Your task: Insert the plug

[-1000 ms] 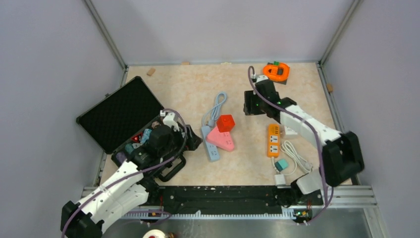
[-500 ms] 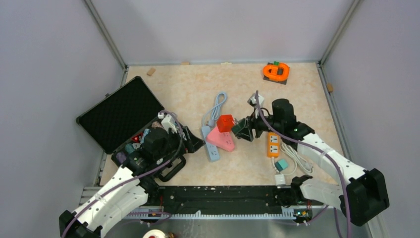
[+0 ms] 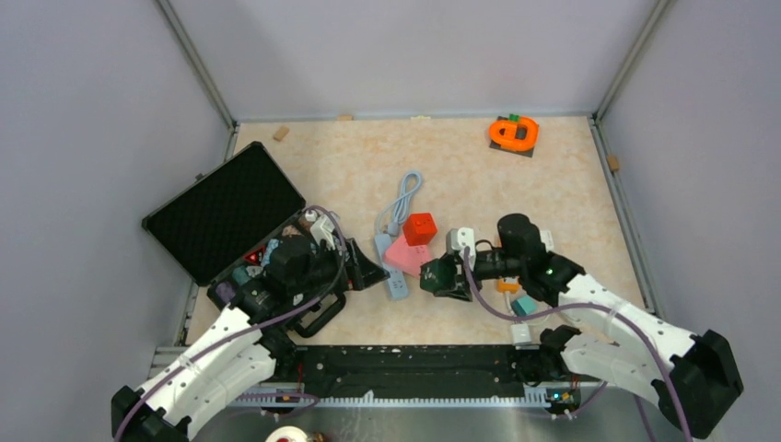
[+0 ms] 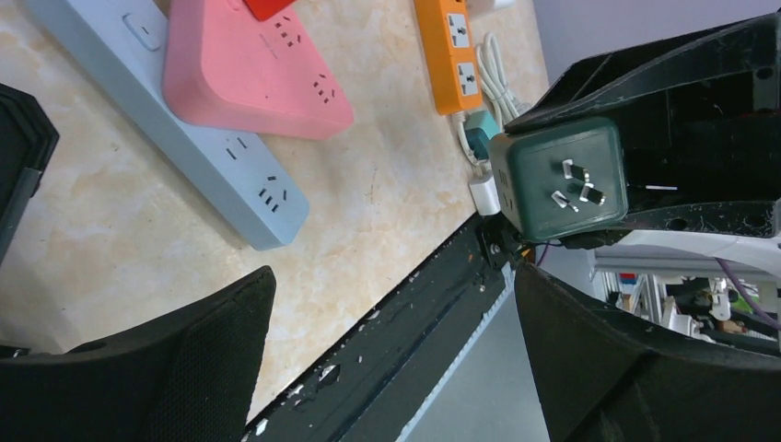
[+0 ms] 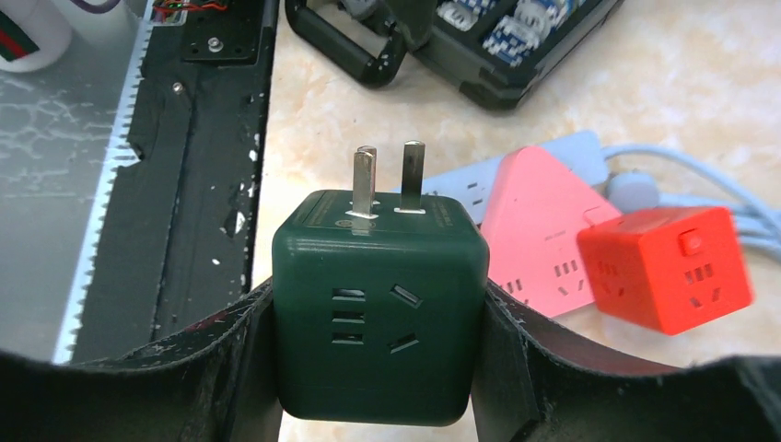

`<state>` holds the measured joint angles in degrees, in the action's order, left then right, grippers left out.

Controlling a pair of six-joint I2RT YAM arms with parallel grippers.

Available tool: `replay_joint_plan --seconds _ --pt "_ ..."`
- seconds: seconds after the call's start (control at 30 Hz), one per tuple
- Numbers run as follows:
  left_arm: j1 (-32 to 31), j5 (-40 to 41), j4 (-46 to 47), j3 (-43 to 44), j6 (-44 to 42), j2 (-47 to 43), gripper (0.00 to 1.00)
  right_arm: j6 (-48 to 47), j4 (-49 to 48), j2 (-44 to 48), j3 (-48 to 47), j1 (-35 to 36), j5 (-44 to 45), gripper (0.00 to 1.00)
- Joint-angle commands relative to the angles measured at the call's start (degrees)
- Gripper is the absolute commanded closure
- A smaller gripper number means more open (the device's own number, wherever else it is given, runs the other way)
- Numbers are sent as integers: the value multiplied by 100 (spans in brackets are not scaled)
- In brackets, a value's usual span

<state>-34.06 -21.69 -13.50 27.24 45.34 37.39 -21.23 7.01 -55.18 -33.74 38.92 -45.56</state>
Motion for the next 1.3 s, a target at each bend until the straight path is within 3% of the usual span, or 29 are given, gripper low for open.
replay_joint_plan --seconds 0.0,0.33,0.5,0.8,1.1,1.27 --pt "-8 -417 376 70 7 83 1 -797 -665 544 154 55 -118 100" --pt "-9 -581 515 182 -53 161 1 -1034 -615 669 129 63 -238 100" --pt "-9 -757 720 155 -78 104 1 -1186 -543 824 148 204 209 100" --pt "-12 -754 753 171 -119 145 1 -1486 -406 982 51 1000 2990 100" --pt "-12 -665 735 211 -126 141 1 -2467 -629 804 193 2578 5955 100" --pt "-11 -660 710 211 -122 148 1 -2834 -975 559 255 3043 6779 100"
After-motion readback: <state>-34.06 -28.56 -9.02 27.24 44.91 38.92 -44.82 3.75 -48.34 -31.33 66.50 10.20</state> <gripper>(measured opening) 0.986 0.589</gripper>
